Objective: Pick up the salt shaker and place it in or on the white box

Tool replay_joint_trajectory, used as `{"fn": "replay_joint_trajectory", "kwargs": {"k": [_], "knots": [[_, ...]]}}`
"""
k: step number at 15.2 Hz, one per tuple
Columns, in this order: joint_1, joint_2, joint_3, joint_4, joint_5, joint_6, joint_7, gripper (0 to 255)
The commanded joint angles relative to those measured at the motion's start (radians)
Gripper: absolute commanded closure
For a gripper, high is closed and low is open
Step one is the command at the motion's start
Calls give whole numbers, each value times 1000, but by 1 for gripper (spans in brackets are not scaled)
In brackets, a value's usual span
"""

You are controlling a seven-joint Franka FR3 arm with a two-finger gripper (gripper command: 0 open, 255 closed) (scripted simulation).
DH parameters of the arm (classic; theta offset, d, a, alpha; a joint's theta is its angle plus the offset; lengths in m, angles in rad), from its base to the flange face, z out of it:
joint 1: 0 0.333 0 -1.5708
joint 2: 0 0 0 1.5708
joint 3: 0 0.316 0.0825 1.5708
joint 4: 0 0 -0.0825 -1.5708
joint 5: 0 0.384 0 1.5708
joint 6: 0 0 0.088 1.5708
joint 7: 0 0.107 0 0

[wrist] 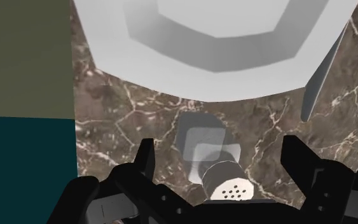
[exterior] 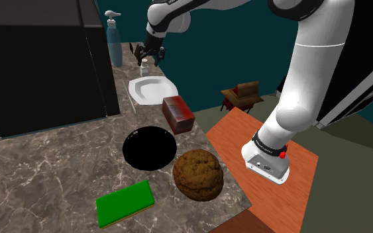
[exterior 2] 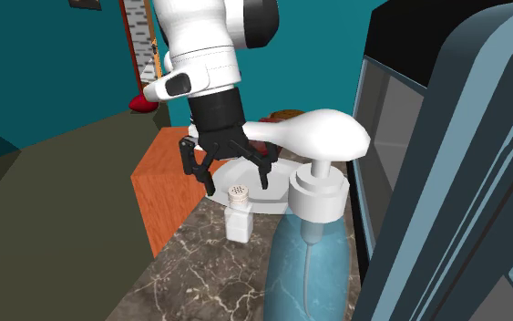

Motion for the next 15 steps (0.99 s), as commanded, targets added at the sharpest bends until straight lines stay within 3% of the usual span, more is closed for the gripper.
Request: {"fn": "replay_joint_trajectory", "kwargs": {"k": [1,12,13,15], "knots": [[3,20,1,0,0,21,1,0],[6,45,3,0,1,46,0,0],[6,45,3,0,1,46,0,255],[6,45,3,0,1,46,0,255]]}}
